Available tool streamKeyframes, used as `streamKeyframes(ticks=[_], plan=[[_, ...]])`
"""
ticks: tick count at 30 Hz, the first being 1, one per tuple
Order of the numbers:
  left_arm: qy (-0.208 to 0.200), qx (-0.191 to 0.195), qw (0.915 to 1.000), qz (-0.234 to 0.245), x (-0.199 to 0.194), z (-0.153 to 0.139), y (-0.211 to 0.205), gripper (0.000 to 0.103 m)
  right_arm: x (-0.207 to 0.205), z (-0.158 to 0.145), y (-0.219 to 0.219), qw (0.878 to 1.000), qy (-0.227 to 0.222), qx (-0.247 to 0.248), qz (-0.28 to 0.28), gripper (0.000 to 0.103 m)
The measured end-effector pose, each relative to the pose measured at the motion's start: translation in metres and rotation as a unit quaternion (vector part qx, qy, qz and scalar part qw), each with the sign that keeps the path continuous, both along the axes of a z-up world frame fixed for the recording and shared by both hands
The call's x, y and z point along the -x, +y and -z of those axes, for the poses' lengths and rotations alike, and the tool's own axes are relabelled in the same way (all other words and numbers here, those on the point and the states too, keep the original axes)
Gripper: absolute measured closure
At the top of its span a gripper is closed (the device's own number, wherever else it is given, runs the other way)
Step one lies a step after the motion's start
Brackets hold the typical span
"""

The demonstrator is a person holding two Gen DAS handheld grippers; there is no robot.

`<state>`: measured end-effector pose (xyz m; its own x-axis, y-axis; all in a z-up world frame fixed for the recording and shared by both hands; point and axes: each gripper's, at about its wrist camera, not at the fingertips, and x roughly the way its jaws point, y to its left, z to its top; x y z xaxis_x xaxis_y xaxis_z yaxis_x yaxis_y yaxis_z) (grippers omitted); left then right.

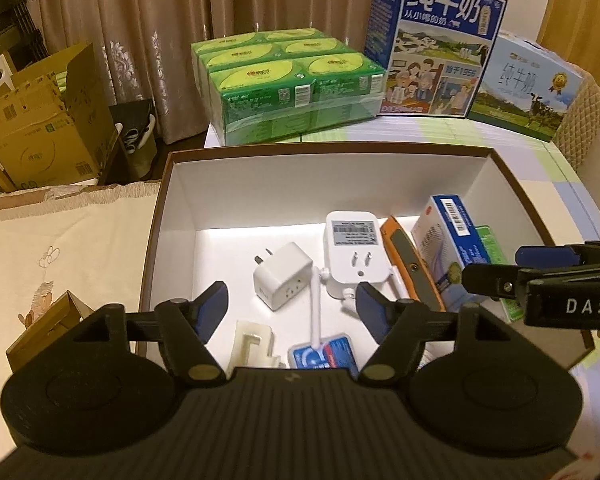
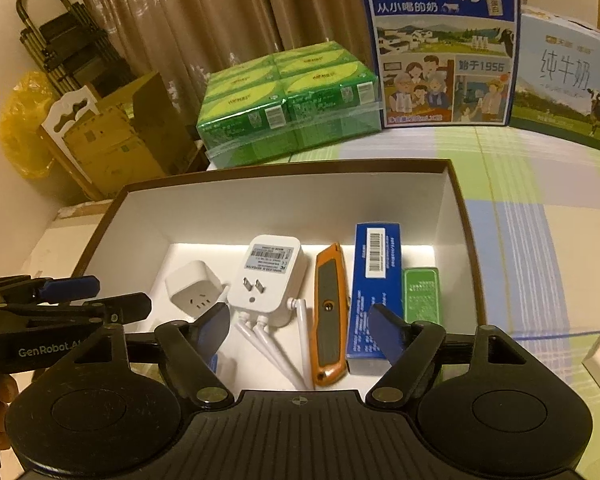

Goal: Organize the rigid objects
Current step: 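Withdraw both open tools from the box toward the charger and cream tube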

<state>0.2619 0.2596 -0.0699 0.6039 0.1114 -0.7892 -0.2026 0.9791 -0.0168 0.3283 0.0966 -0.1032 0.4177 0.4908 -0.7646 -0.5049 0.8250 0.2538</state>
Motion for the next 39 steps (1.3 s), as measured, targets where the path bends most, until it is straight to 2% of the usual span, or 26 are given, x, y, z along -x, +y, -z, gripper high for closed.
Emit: streamKeyframes(ticks=[20, 32, 39], plan=[[-0.018, 0.013, 0.9997, -0.008, 0.067, -0.027, -0.065, 0.031, 0.065, -0.028, -0.064, 0.998, -0.047, 0.014, -0.039, 0.029], [-0.002, 0.024, 0.9996, -0.016, 0.099, -0.022, -0.115, 0.031, 0.087, -0.033, -0.116, 0.997, -0.019, -0.027, -0.069, 0.029], [0.004, 0.024, 0.9997, -0.01, 0.107, -0.019, -0.151, 0.032, 0.091, -0.024, -0.153, 0.997, 0.004, -0.032, -0.073, 0.029]])
